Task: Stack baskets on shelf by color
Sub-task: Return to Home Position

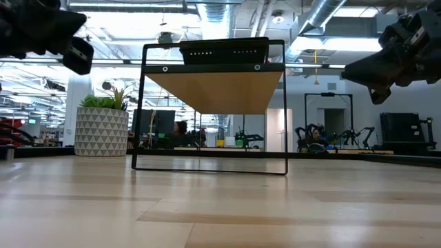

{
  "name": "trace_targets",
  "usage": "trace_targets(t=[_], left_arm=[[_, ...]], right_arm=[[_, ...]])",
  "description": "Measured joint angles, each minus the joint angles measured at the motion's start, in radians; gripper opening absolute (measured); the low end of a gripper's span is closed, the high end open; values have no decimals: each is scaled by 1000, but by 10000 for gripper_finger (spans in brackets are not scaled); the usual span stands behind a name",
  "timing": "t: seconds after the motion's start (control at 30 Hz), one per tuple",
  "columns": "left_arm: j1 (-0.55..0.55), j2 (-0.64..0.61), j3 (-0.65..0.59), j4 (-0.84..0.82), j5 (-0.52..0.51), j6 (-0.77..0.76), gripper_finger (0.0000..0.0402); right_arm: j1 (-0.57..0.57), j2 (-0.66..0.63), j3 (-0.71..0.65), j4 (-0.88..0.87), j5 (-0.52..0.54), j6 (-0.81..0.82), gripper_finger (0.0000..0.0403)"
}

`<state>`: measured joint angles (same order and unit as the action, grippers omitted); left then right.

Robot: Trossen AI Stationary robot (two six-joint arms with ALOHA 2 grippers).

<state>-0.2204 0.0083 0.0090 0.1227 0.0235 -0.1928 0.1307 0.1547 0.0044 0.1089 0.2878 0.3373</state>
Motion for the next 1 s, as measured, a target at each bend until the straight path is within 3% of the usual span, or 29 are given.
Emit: trace_targets(t=[0.4,0.6,1.0], left_arm=[[204,0,-2,-61,50,-19,0],[227,0,-2,-66,51,-28,0],[227,0,-2,-79,24,-14,0]], right_arm=[[-79,0,0,20,7,-99,103],[-99,0,0,56,-84,-104,103],[-70,1,0,-19,-51,-144,103]])
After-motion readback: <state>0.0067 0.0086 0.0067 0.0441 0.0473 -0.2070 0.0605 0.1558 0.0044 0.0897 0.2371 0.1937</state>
